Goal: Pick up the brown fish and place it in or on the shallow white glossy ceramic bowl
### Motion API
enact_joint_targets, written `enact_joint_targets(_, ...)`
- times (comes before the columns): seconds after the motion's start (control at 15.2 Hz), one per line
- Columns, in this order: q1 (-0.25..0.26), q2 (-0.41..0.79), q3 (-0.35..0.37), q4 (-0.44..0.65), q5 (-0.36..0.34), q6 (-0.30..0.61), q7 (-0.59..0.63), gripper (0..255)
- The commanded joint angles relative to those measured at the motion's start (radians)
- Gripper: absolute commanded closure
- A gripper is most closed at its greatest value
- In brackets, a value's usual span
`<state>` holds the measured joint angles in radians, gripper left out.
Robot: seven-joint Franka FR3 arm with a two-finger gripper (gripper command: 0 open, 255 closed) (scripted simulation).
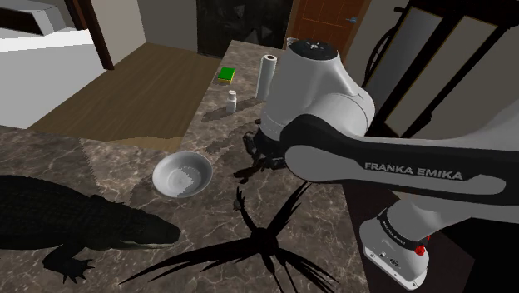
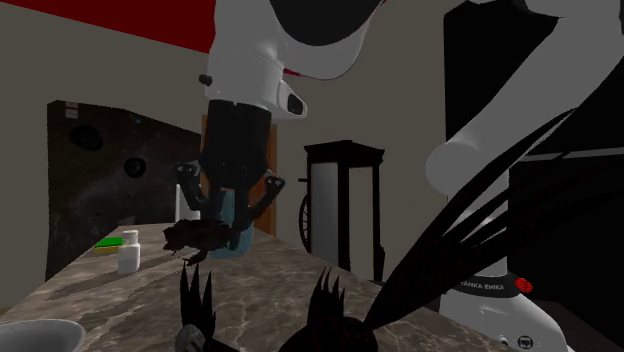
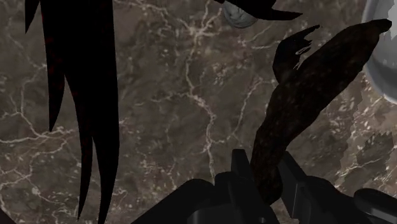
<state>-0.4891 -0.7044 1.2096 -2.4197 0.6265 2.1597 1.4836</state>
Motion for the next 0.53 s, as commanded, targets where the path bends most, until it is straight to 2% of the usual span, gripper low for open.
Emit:
enact_joint_targets(0.0,-0.104,0.051,0.091,0.081,-0.026,0.014,0.028,255)
enact_joint_targets(0.26,-0.343,0.105,0.304,0.253,-0.066,0.012,0.078,255)
enact_joint_targets(0.46,-0.535,0.091,0.465,0.395,-0.064,-0.017,0.096,255)
